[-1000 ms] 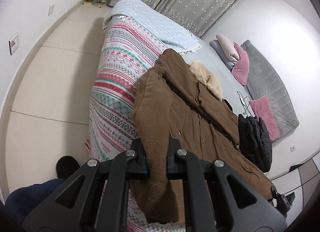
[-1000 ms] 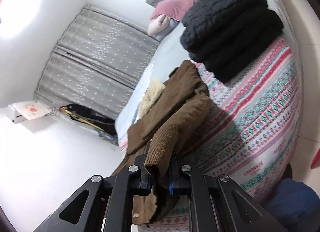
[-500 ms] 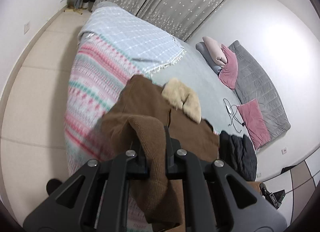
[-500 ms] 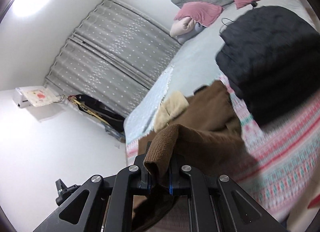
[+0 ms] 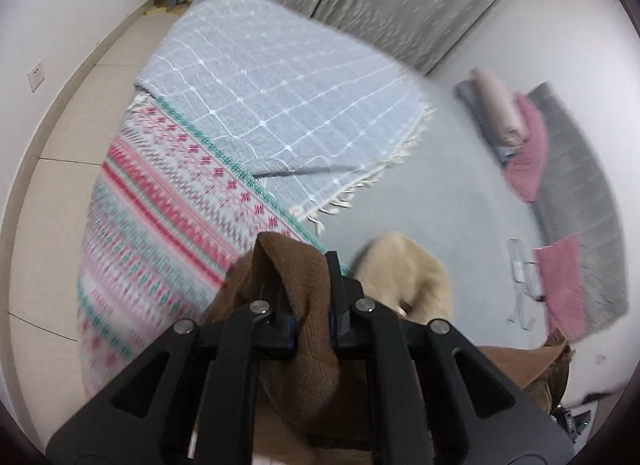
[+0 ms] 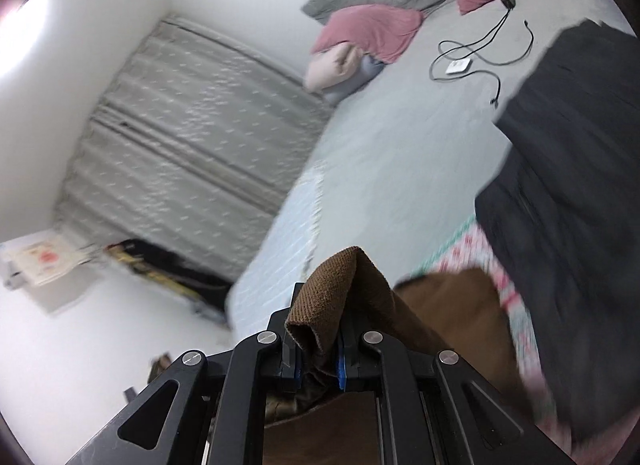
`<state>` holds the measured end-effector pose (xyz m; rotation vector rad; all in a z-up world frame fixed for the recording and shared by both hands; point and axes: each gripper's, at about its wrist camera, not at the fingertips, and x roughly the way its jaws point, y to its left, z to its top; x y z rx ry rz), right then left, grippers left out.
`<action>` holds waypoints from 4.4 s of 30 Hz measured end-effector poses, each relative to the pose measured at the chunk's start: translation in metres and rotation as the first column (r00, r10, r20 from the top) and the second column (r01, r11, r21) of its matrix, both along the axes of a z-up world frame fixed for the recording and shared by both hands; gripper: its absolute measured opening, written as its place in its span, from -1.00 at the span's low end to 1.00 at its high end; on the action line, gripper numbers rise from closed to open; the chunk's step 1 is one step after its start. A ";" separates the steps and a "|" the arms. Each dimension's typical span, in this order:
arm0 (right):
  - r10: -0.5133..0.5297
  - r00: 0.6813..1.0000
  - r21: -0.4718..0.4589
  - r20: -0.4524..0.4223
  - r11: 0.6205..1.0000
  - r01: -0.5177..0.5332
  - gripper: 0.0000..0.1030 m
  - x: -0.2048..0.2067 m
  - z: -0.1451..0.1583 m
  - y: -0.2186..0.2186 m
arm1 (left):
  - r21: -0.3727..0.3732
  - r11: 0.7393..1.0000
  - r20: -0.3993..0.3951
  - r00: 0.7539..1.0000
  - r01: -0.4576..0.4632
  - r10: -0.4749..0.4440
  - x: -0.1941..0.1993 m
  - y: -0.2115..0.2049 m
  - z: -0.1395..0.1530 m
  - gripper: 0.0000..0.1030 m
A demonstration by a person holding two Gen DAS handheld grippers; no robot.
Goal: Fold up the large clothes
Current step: 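Carry the hem over the coat body and lay it near the collar with both grippers, then open both grippers and withdraw them from the folded coat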
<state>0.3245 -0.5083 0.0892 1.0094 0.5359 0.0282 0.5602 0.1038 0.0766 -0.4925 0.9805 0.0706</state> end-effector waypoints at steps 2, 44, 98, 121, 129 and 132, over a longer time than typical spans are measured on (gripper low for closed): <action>-0.034 0.997 -0.024 -0.067 0.999 0.032 -0.79 0.051 -0.020 -0.004 | 0.036 0.999 -0.068 0.998 -0.007 0.009 0.042 -0.009 -0.027 -0.68; 0.066 0.893 -0.458 -0.444 0.841 -0.290 -0.60 0.225 -0.174 0.030 | 0.171 0.954 -0.069 0.969 0.246 -0.238 0.099 -0.035 -0.173 -0.77; 0.137 0.820 -0.514 -0.555 0.719 -0.468 0.94 0.013 -0.154 0.178 | 0.457 0.829 -0.015 0.935 0.322 -0.355 -0.166 -0.083 -0.163 0.50; 0.179 0.808 -0.502 -0.561 0.703 -0.504 0.90 -0.009 -0.148 0.129 | 0.476 0.824 -0.025 0.941 0.308 -0.338 -0.160 -0.069 -0.172 0.51; 0.049 0.780 -0.523 -0.623 0.716 -0.463 0.91 -0.015 -0.170 0.110 | 0.480 0.822 -0.026 0.942 0.305 -0.335 -0.157 -0.071 -0.173 0.51; -0.004 0.796 -0.582 -0.605 0.685 -0.439 0.91 -0.015 -0.153 0.120 | 0.482 0.822 -0.026 0.942 0.304 -0.334 -0.157 -0.071 -0.173 0.51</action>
